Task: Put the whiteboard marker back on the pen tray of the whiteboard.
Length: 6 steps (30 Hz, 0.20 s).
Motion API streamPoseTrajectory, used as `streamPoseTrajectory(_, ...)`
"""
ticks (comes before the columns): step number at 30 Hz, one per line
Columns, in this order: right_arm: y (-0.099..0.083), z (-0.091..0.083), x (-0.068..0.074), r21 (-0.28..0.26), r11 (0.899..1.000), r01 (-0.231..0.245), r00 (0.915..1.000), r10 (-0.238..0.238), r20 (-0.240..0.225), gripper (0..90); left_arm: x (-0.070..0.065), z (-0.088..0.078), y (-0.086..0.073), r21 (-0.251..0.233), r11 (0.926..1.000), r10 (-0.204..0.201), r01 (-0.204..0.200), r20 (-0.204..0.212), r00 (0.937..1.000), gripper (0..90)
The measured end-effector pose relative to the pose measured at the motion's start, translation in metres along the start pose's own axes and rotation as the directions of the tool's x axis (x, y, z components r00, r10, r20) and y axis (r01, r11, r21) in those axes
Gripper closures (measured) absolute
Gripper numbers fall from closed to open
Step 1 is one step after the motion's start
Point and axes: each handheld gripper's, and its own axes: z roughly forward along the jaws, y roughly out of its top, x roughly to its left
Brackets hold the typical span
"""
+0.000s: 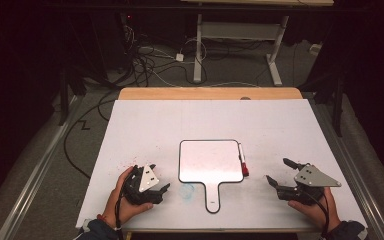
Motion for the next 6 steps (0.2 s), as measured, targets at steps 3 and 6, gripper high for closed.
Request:
streamPoseTrajectory(3,-0.0002,0.0012,0.0005,0.004,1.0,0.007,1.0,-0.007,-0.001,21.9,-0.0002,-0.0007,0.0001,-0.002,1.0,0.0,0.0,-0.001,1.0,21.9)
streamPoseTrajectory(6,-0.0004,0.0021,0.0014,0.009,1.0,0.008,1.0,-0.008,0.0,21.9,0.0,-0.0001,0.0005,-0.003,1.0,-0.003,0.003,0.001,1.0,21.9)
